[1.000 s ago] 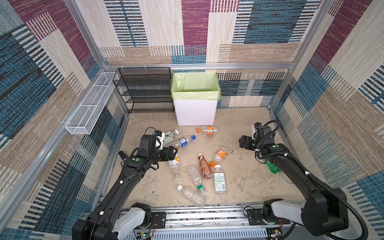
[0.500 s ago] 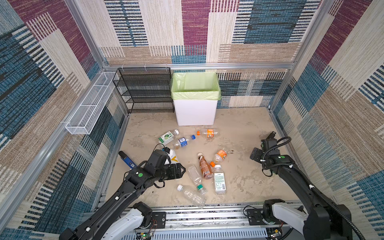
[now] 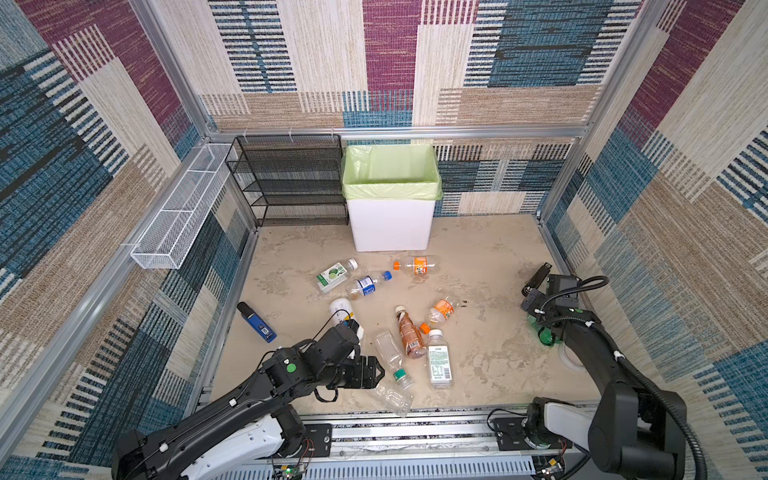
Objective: Throw the plastic bottles in the bin
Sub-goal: 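Grasp the green Sprite bottle with the right gripper while the left arm reaches down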
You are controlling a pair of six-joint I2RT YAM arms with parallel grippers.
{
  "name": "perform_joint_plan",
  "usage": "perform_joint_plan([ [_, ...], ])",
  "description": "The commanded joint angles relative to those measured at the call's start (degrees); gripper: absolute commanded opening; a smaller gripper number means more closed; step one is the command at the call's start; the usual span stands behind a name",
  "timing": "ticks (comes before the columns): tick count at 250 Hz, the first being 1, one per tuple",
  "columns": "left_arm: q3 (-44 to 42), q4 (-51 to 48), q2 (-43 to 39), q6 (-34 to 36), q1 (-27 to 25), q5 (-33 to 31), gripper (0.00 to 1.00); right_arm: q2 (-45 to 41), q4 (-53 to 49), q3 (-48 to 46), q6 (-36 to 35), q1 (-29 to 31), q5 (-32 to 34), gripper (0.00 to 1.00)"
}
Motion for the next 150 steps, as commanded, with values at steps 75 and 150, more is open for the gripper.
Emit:
perform_joint_plan([
  [75, -7.9, 12.1, 4.2, -6.3, -1.7, 0.8, 0.89, 4.4, 9.3, -3.8, 1.1, -0.6, -10.1, 0.97],
  [150, -7.8, 17.8, 12.8, -3.4, -1.4, 0.7, 0.89, 7.2, 9.8, -4.6, 1.1, -0.6, -18.6, 0.87],
])
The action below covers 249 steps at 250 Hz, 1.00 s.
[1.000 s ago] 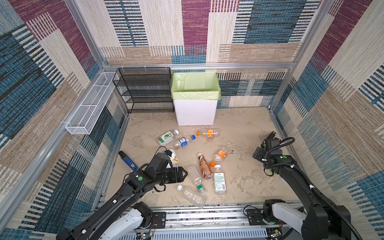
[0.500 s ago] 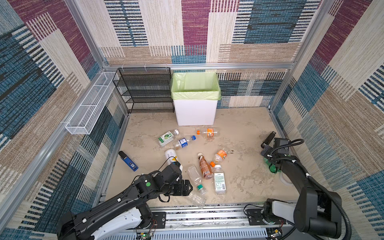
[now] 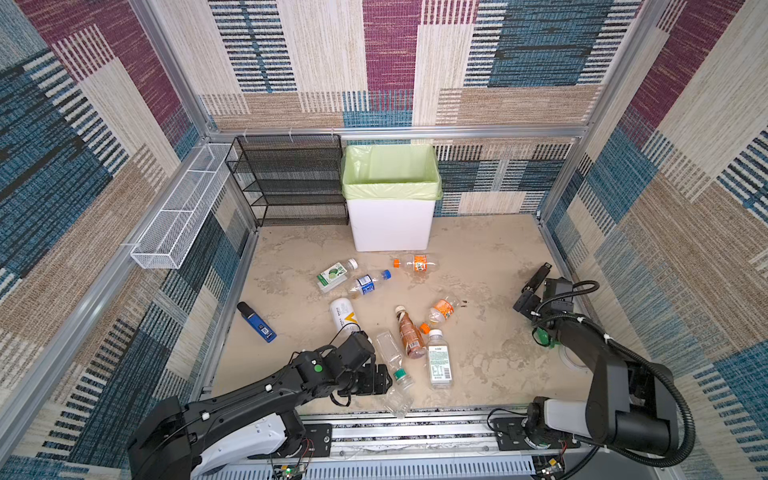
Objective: Throw the plastic bottles in the bin
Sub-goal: 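Grasp the green Sprite bottle with the right gripper while the left arm reaches down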
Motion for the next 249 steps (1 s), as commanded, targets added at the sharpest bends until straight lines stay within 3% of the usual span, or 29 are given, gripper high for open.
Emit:
perform_joint_plan([
  [1, 0.1, 3.3, 1.8, 1.4, 0.2, -0.4, 0.9, 0.6, -2.5, -0.6, 0.6, 0.1, -6.5, 0.87],
  [68, -0.6, 6.3, 3.0, 3.1, 4.4, -0.6, 0.89, -2.7, -5.9, 0.0, 0.9, 0.6, -15.9, 0.82],
  [105, -0.5, 8.6, 4.9, 4.3, 6.7, 0.4, 0.89, -5.5, -10.5, 1.6, -0.2, 1.4, -17.7, 0.82],
  [175, 0.6, 10.8, 6.4, 7.9, 11.1, 1.7, 0.89, -13.1, -18.9, 4.7, -0.1, 1.6, -6.7, 0.88],
  [218, 0.9, 12.2, 6.9, 9.5, 12.8, 3.6, 0.89, -12.2, -14.8, 1.3, 4.4, 1.6, -1.1, 0.93],
  [249, 1.4, 11.3, 6.9, 10.8, 13.1, 4.0, 0.88, -9.4, -12.3, -0.5, 5.4, 1.6, -1.6, 0.93],
])
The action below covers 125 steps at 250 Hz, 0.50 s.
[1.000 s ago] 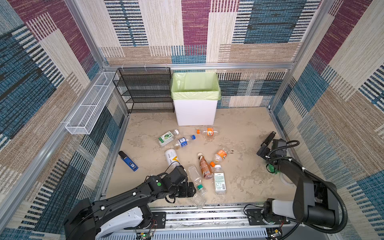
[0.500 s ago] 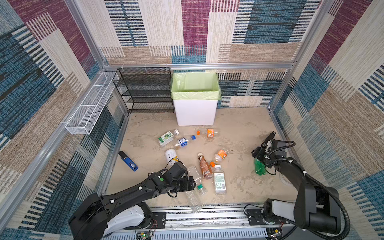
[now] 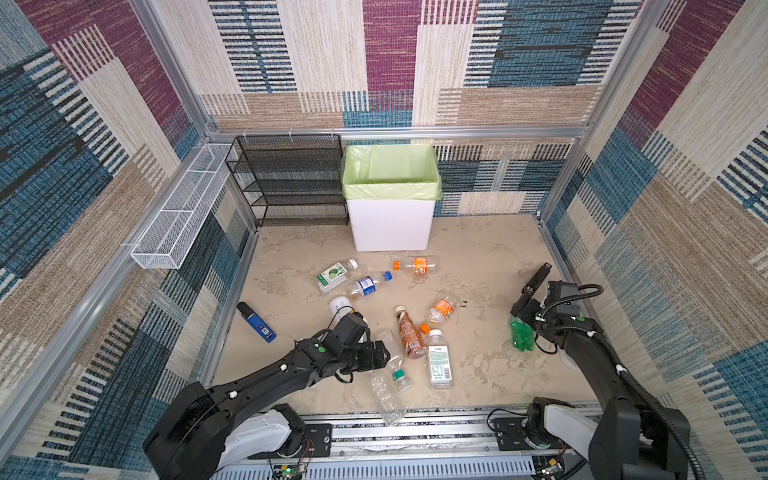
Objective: Throw the plastic bottles in the bin
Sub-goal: 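Grasp the green Sprite bottle with the right gripper while the left arm reaches down, then lift the Sprite bottle toward the bin while the left gripper closes on clear bottles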
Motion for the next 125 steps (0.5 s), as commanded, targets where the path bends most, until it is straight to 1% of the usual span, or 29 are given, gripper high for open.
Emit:
perform_joint_plan([
  [1, 0.8, 0.8, 0.0, 2.9, 0.4, 1.4, 0.88, 2.0, 3.8, -1.3, 2.5, 0.0, 2.6, 0.93],
  [38, 1.1, 0.8, -0.5, 3.3, 1.2, 1.9, 0.88, 4.5, 6.5, -3.7, 2.4, 0.0, 1.4, 0.87],
  [74, 3.3, -2.5, -2.3, 4.7, 1.8, 1.7, 0.88, 5.2, 7.8, -5.0, 2.3, 0.4, 0.4, 0.78],
  [94, 5.8, -8.4, -4.0, 7.0, 1.9, -0.2, 0.89, 6.3, 8.4, -5.2, 2.2, 1.4, 0.3, 0.72],
  [125, 9.2, -22.1, -9.7, 11.3, 2.0, -3.8, 0.92, 7.9, 9.1, -4.5, 2.3, 4.2, 0.8, 0.62],
])
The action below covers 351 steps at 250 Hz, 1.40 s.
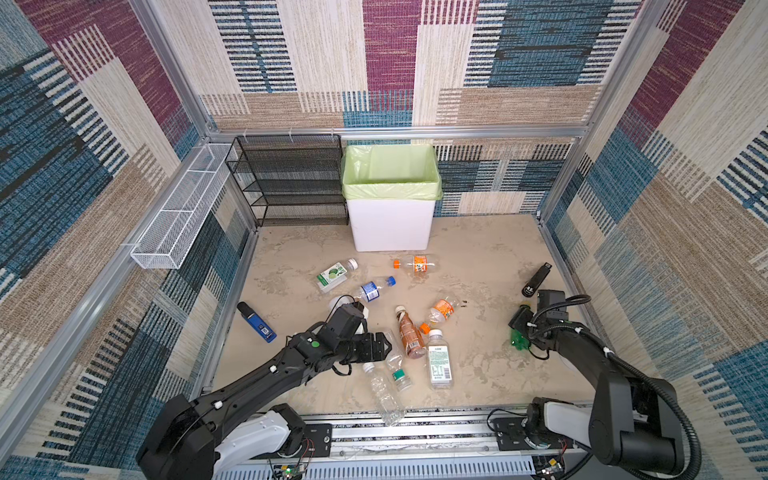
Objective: Throw the plastic bottles in the bin
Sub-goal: 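Lift the Sprite bottle toward the bin while the left gripper closes on clear bottles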
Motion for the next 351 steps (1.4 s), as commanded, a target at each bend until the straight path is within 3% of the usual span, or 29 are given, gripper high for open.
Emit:
perform_joint_plan([
  [1, 2.7, -14.5, -4.4, 5.9, 0.2, -4.1, 0.92, 1.3, 1.2, 0.6, 0.8, 2.0, -0.1, 0.62],
  [29, 5.5, -24.0, -10.5, 5.5, -0.1, -5.8, 0.92, 1.3, 1.7, 3.2, -0.2, 3.8, 0.2, 0.51],
  [48, 5.6, -24.8, -13.5, 2.5, -1.2, -3.1, 0.9, 0.8, 2.4, 6.4, -1.6, 5.4, -0.3, 0.49],
  [75, 4.4, -23.1, -14.4, -4.1, -8.1, -6.1, 0.87, -0.1, 4.8, 12.1, -4.4, 8.7, 0.5, 0.49],
  [132, 10.4, -22.1, -4.1, -7.6, -23.8, -12.7, 0.88, -1.4, 19.0, 28.7, -14.8, 17.4, 4.0, 0.47],
  [167, 13.0, -23.1, -1.6, -10.1, -29.3, -15.9, 0.88, -0.7, 31.2, 39.7, -24.5, 23.3, 4.5, 0.46],
  [210, 15.1, -23.1, 1.1, -12.8, -36.1, -19.1, 0.88, 3.3, 42.6, 52.2, -34.3, 27.4, -0.6, 0.46],
  [268, 18.0, -24.6, 9.4, -16.8, -46.9, -26.3, 0.87, 8.5, 54.7, 57.4, -37.0, 30.0, -5.6, 0.45],
  [308, 16.9, -22.0, 6.7, -20.1, -50.0, -29.2, 0.85, 11.7, 55.2, 59.3, -37.0, 31.1, -7.1, 0.45],
  [351, 19.4, -23.9, 10.5, -22.7, -53.4, -28.4, 0.79, 11.9, 55.5, 57.5, -36.4, 31.1, -6.3, 0.46],
])
